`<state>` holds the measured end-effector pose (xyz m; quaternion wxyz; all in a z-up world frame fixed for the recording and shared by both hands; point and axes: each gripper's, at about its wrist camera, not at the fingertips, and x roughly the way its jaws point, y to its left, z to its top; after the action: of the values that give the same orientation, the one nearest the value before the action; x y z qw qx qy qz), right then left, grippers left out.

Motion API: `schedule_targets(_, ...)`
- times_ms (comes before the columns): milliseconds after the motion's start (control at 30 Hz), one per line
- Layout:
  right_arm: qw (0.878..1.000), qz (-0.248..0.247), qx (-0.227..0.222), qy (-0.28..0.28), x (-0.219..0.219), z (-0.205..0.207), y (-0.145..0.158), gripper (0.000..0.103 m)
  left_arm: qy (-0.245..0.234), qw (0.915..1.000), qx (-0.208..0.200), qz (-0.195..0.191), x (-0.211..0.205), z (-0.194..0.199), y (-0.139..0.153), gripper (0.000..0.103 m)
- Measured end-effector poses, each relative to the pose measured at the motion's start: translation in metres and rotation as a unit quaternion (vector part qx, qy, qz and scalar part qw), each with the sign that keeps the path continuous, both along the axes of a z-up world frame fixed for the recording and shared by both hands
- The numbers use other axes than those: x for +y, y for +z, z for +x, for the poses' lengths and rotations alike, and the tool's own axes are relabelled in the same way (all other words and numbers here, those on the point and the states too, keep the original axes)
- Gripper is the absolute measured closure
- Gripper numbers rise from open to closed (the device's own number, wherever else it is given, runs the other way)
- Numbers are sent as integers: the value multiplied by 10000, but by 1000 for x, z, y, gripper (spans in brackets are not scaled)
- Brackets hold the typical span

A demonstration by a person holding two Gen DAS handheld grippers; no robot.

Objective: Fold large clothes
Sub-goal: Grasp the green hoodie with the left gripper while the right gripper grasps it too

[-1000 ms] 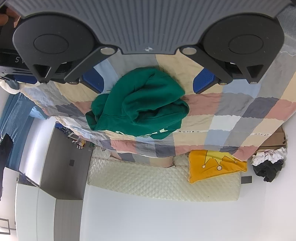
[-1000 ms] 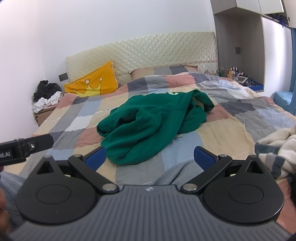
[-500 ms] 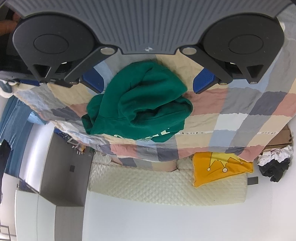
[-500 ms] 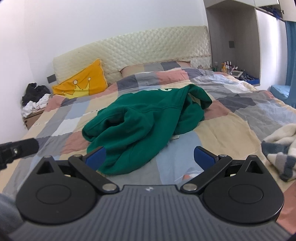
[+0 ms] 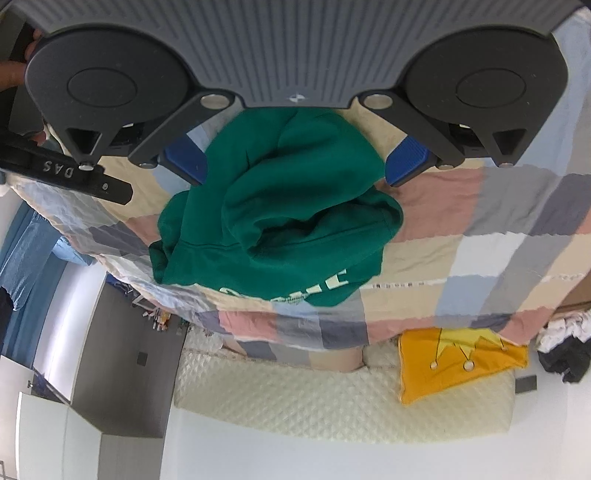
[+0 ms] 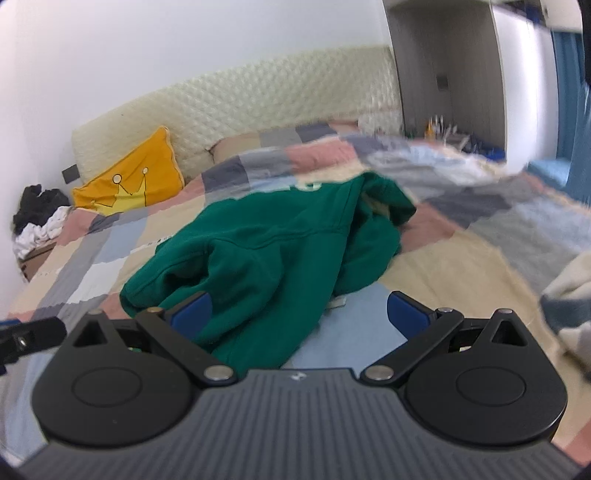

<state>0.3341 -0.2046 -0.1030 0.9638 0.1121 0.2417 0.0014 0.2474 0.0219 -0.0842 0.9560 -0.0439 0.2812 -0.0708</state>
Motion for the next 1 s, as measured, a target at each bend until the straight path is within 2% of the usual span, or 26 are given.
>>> schedule_targets(200,9981,602,27,92,-13,47,-4,0,58,9991,371,-186,5,60,-22,0)
schedule_targets(367,9997,233,-81,-18,-12,90,-11,0,164,9972,536,-504,12,102,-38,0)
schedule_targets(433,9995,304,13,-15,-17,102,-18,0,181,9963,558,-622,14,118,-45,0)
schedule_targets(533,9973,672,293,-29,-29,121,-33,0,117,9939,655,-877,15,140,-58,0)
schedule_targets(700,9919,1118,582,-136,-42,160,-52,1,-21,9856,932,-1411,15,185,-83,1)
schedule_targets(767,9909,1201,567,-237,-46,175,-56,2,-117,9807,929,-1718,17,201,-91,1)
schedule_targets(800,9908,1198,565,-292,-47,182,-58,10,-224,9756,865,-2006,20,208,-94,1)
schedule_targets(933,9875,1362,659,-450,-57,210,-73,27,-393,9475,865,-3052,28,233,-107,1)
schedule_targets(1000,9863,1397,679,-559,-61,219,-81,29,-332,9354,966,-3385,31,246,-114,2)
